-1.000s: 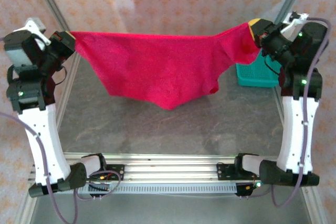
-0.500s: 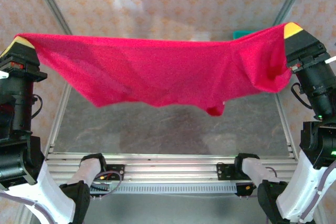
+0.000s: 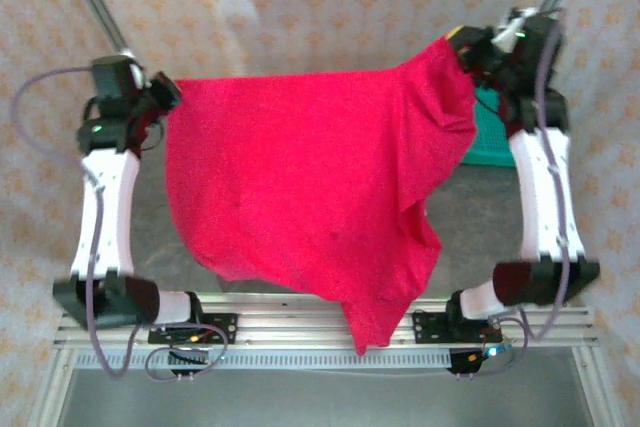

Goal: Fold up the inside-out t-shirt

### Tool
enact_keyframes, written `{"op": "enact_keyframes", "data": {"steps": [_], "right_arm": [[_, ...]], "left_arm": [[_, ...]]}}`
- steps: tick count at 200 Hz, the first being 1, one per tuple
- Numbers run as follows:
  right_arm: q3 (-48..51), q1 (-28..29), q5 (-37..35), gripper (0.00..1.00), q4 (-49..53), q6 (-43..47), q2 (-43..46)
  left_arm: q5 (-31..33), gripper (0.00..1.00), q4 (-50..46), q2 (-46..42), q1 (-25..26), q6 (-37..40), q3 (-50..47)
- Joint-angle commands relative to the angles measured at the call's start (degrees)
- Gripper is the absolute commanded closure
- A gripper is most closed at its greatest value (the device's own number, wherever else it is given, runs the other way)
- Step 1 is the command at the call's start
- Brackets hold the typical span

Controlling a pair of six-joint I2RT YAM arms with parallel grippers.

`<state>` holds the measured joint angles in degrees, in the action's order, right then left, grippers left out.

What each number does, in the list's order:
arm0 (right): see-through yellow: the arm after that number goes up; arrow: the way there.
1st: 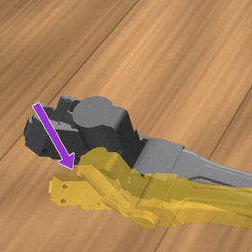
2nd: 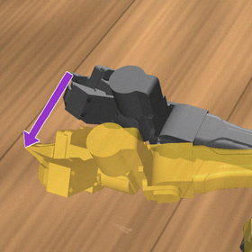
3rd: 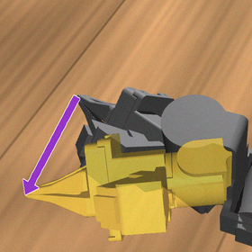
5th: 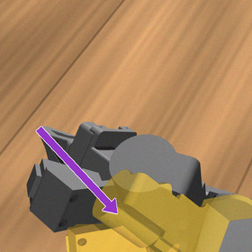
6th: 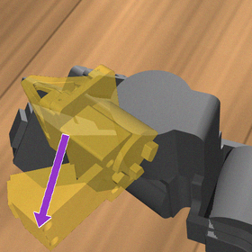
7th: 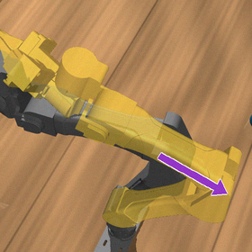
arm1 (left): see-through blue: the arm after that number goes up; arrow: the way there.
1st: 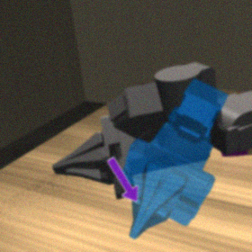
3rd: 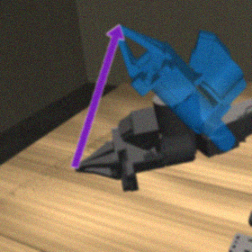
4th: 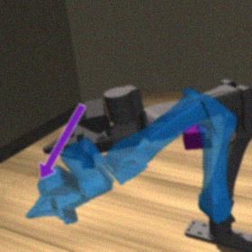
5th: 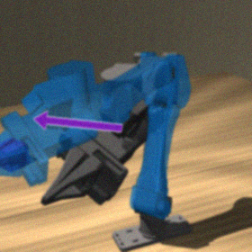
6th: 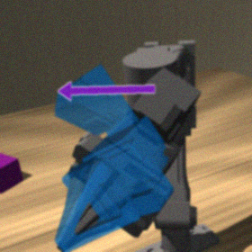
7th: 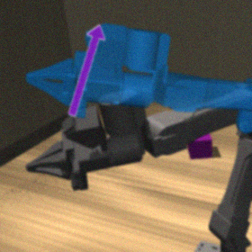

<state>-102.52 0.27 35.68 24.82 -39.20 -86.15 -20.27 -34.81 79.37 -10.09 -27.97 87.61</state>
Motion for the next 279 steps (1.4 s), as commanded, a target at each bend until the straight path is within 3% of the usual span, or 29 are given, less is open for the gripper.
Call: {"op": "enact_keyframes", "data": {"steps": [1,13,17,22,27,36,53,67,84,127,150,172,219,254,279], "right_arm": [[-0.93,3.47,-3.72,1.00,-0.80,3.25,-8.16],[-4.96,3.94,-5.26,0.99,1.88,3.40,-15.83],[-6.74,4.00,-5.97,0.91,3.41,3.43,-18.66],[-10.00,4.03,-6.50,0.76,5.64,3.43,-22.08],[-13.40,3.99,-6.73,0.63,8.10,3.48,-25.22],[-20.33,4.03,-6.91,0.50,13.19,3.59,-31.02],[-31.16,5.54,-9.05,0.43,22.74,5.15,-37.84],[-34.13,7.82,-12.77,0.39,27.61,8.21,-38.67],[-29.70,10.39,-16.77,0.38,28.99,10.39,-35.91],[5.52,16.02,-17.92,0.39,18.19,11.54,-19.69],[21.77,16.17,-19.19,0.38,12.27,10.12,-14.91],[27.16,14.64,-18.75,0.38,9.82,10.02,-17.47],[17.45,12.13,-17.27,0.39,8.76,9.74,-34.56],[-1.65,11.62,-18.20,0.39,13.75,9.78,-48.38],[-23.78,10.89,-18.14,0.39,20.21,10.83,-59.96]], "left_arm": [[3.10,1.00,5.77,3.88,2.10,2.10,-2.44],[4.89,0.97,6.06,8.86,2.35,2.79,-2.06],[5.63,0.85,5.65,10.68,2.35,3.12,-1.28],[6.56,0.64,4.79,12.96,2.28,3.82,-0.14],[7.67,0.52,3.76,15.20,2.39,4.63,1.59],[9.67,0.43,0.88,18.71,2.46,5.72,4.84],[11.96,0.30,-4.89,22.52,2.49,6.70,9.93],[12.95,0.29,-7.14,21.46,3.06,5.99,9.07],[13.10,0.29,-5.98,15.63,5.08,3.63,0.85],[1.74,0.31,7.24,2.11,12.72,-7.07,-28.44],[0.48,0.31,13.13,3.68,13.34,-9.25,-34.85],[0.61,0.31,13.54,11.13,13.34,-8.64,-31.49],[3.52,0.33,9.77,32.58,11.23,-8.65,-15.23],[4.23,0.34,3.34,44.99,9.34,-7.71,1.10],[5.18,0.33,-3.72,52.39,8.02,-5.20,16.61]]}}
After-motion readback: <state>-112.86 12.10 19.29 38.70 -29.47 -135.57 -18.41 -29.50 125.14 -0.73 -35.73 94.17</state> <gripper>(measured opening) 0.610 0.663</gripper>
